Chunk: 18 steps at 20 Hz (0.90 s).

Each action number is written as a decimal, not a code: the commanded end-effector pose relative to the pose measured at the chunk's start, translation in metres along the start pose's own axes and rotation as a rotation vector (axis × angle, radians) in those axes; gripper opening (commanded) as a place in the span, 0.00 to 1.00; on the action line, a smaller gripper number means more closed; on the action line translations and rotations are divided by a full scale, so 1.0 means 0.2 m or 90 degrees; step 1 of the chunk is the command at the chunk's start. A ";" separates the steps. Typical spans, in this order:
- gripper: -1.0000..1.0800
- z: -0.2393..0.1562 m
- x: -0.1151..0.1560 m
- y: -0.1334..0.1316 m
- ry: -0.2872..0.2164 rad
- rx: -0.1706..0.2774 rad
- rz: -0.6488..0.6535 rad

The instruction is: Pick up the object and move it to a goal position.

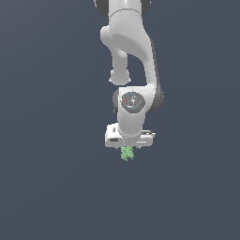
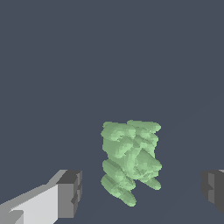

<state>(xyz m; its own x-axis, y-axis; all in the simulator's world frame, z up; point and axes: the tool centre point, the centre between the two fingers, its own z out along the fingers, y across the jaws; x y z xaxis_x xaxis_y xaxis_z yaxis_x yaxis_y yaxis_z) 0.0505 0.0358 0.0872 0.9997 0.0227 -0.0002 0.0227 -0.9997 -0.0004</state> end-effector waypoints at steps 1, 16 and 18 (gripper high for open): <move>0.96 0.03 0.00 0.00 -0.001 0.000 0.000; 0.00 0.24 0.00 0.00 0.000 0.000 0.000; 0.00 0.24 0.00 0.00 0.000 0.000 0.000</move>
<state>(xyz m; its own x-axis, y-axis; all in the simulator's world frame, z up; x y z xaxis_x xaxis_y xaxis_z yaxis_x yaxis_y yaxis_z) 0.0509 0.0358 0.0393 0.9998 0.0223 -0.0002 0.0223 -0.9998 0.0001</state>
